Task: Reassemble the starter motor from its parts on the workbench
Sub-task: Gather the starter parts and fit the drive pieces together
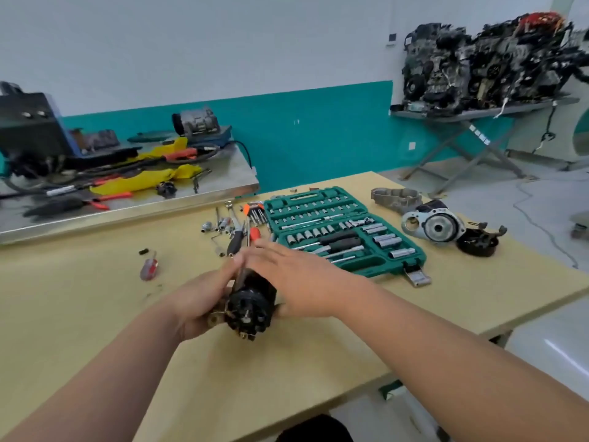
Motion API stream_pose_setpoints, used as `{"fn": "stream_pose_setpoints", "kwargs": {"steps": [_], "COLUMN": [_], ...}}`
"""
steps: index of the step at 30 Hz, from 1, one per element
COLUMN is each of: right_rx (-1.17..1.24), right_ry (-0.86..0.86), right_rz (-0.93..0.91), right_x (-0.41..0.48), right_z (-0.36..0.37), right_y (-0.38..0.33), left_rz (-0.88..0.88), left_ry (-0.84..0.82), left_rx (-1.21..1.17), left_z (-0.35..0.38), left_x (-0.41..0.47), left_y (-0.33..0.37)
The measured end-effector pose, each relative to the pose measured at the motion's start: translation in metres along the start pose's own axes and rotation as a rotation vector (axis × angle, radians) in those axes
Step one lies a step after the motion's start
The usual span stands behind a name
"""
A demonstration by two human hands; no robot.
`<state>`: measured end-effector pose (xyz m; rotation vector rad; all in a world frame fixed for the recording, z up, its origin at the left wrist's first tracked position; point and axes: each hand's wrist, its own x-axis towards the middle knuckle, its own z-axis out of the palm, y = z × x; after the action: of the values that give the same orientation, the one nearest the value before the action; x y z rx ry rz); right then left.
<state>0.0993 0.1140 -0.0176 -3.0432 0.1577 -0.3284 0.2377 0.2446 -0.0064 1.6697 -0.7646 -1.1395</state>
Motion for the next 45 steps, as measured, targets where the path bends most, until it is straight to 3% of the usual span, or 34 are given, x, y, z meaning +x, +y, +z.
{"fn": "stream_pose_setpoints", "kwargs": {"steps": [2, 6, 9, 12, 13, 15, 17, 19, 22, 28, 33, 35, 37, 38, 40, 42, 43, 45], "right_rx": [0.061, 0.063, 0.265, 0.046, -0.077, -0.141, -0.053, 0.004, -0.002, 0.038, 0.181, 0.212, 0.225, 0.207, 0.142, 0.042, 0.02, 0.046], "right_ry": [-0.071, -0.173, 0.03, 0.517, 0.569, 0.376, 0.122, 0.075, 0.227, 0.321, 0.614, 0.719, 0.771, 0.762, 0.704, 0.656, 0.607, 0.474], "right_rz": [0.122, 0.114, 0.194, 0.632, 0.823, 1.19, 1.332, 1.32, 1.33, 1.2, 1.0, 0.877, 0.699, 0.58, 0.31, 0.061, -0.024, -0.08], "right_x": [0.007, 0.005, -0.01, -0.045, -0.062, -0.094, -0.11, -0.114, -0.113, -0.113, -0.096, -0.078, -0.057, -0.046, -0.023, 0.002, 0.012, 0.02], "right_z": [0.008, 0.012, -0.014, -0.053, -0.062, -0.064, -0.049, -0.032, -0.028, -0.023, -0.032, -0.039, -0.04, -0.037, -0.026, -0.011, -0.004, 0.002], "right_y": [-0.001, -0.008, 0.003, 0.078, 0.108, 0.156, 0.182, 0.197, 0.207, 0.201, 0.167, 0.139, 0.098, 0.075, 0.03, -0.007, -0.021, -0.029], "left_rz": [0.015, -0.029, -0.037, 0.002, 0.018, 0.015, 0.011, 0.024, 0.038, 0.052, 0.097, 0.263, 0.42, 0.422, 0.319, 0.202, 0.178, 0.173], "left_ry": [0.042, 0.285, 0.375, 0.422, 0.423, 0.416, 0.425, 0.45, 0.461, 0.45, 0.495, 0.565, 0.59, 0.533, 0.248, 0.007, 0.022, 0.28], "left_rx": [0.249, 0.787, 1.059, 1.244, 1.278, 1.298, 1.28, 1.274, 1.266, 1.279, 1.286, 1.084, 0.674, 0.43, -0.159, -0.6, -0.697, -0.745], "left_z": [-0.001, 0.012, 0.019, 0.029, 0.034, 0.043, 0.046, 0.047, 0.046, 0.039, 0.038, 0.039, 0.042, 0.045, 0.046, 0.037, 0.029, 0.008], "left_x": [-0.002, 0.005, 0.008, 0.01, 0.011, 0.012, 0.013, 0.013, 0.015, 0.019, 0.023, 0.023, 0.021, 0.019, 0.014, 0.009, 0.008, 0.006], "left_y": [0.002, 0.002, 0.004, 0.007, 0.008, 0.008, 0.008, 0.006, 0.004, 0.005, 0.004, 0.008, 0.016, 0.021, 0.033, 0.037, 0.034, 0.024]}}
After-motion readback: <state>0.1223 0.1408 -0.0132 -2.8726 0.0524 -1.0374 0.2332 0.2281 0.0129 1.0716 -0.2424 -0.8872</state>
